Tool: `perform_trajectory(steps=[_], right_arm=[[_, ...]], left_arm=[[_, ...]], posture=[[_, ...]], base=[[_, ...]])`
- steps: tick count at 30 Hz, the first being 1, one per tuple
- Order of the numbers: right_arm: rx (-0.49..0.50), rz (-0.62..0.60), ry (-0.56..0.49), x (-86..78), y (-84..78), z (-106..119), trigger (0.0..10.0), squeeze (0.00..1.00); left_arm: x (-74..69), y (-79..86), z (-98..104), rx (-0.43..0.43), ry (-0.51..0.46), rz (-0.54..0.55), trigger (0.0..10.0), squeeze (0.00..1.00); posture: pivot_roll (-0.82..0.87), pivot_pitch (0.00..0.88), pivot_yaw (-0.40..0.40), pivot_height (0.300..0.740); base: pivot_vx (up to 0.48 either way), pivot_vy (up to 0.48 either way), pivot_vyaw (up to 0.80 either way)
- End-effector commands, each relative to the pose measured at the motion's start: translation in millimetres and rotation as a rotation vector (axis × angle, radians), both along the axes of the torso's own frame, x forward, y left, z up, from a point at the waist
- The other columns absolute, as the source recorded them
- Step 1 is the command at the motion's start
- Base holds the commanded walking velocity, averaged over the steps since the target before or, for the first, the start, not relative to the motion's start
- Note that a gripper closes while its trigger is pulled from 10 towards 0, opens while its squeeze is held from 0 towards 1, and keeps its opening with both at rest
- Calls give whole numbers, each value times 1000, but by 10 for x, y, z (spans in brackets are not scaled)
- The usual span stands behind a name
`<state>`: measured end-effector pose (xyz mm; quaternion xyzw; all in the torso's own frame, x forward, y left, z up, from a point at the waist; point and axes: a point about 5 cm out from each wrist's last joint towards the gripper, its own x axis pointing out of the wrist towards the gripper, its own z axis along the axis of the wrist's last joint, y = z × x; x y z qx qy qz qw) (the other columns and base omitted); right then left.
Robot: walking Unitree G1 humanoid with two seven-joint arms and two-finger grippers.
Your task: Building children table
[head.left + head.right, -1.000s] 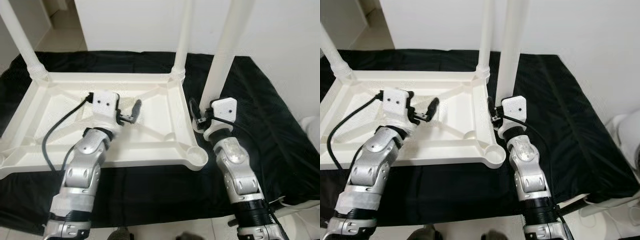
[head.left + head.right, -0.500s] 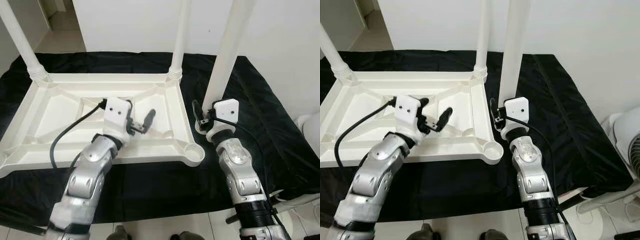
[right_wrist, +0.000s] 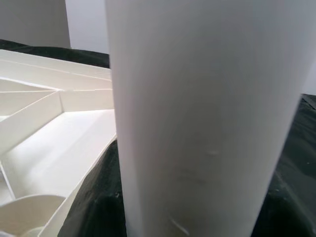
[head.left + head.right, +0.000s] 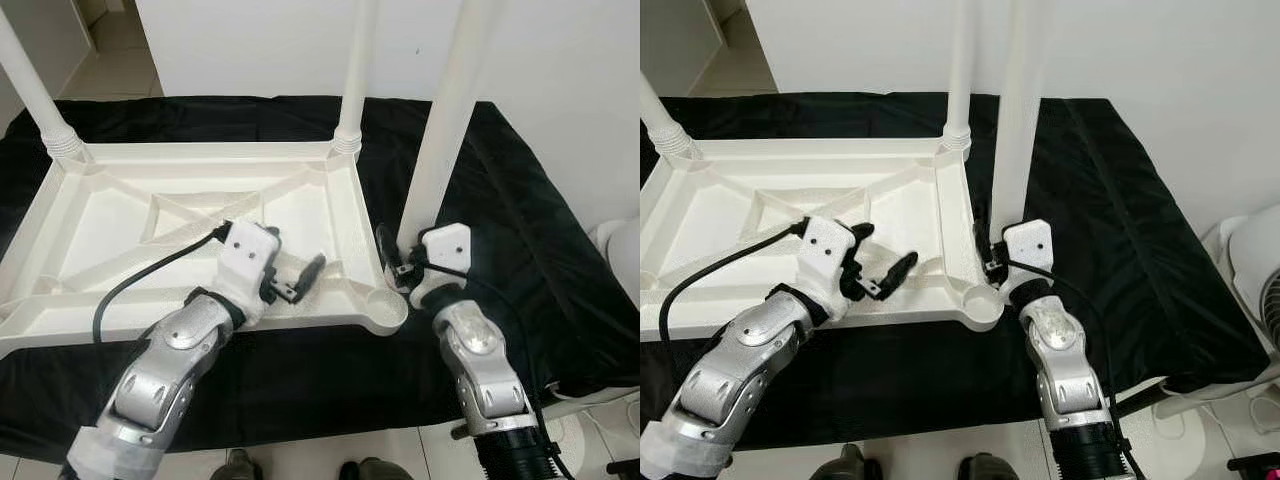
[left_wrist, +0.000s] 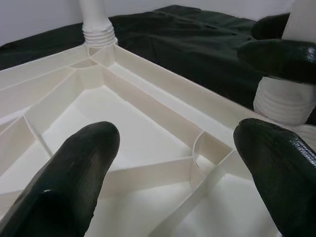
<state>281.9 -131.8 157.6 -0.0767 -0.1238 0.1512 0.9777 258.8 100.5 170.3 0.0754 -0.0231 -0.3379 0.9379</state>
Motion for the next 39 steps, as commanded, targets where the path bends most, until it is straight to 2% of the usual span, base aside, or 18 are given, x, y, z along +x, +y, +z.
perform_trajectory(steps=[1, 6, 11, 15, 19, 20, 24, 39], right_arm=[[13, 40, -5, -37, 45, -24, 10000, 0], [33, 103, -42, -101, 109, -4, 10000, 0], [59, 100, -75, -118, 98, 49, 10000, 0], [130, 54, -112, -105, 44, 153, 10000, 0], [181, 59, -105, -115, 42, 176, 10000, 0], [218, 83, -91, -134, 58, 182, 10000, 0], [260, 131, -66, -177, 87, 177, 10000, 0], [141, 180, 32, -382, 64, -96, 10000, 0]], left_arm=[[-185, -122, -65, 52, 63, -366, 10000, 0], [-228, -90, -71, 66, 70, -384, 10000, 0], [-217, -68, -54, 61, 77, -364, 10000, 0], [-226, -58, -43, 69, 71, -367, 10000, 0], [-225, -40, -46, 76, 71, -384, 10000, 0], [-223, -33, -49, 79, 72, -392, 10000, 0], [-223, -28, -51, 82, 77, -398, 10000, 0], [-210, -25, -53, 88, 77, -388, 10000, 0]], posture=[[-48, 110, 23, 740], [-36, 106, 21, 740], [-32, 106, 22, 740], [-30, 106, 26, 740], [-31, 108, 26, 740], [-32, 109, 28, 740], [-32, 108, 28, 740], [-38, 113, 28, 740]], base=[[0, 0, 0], [0, 0, 0], [0, 0, 0], [0, 0, 0], [0, 0, 0], [0, 0, 0], [0, 0, 0], [0, 0, 0]])
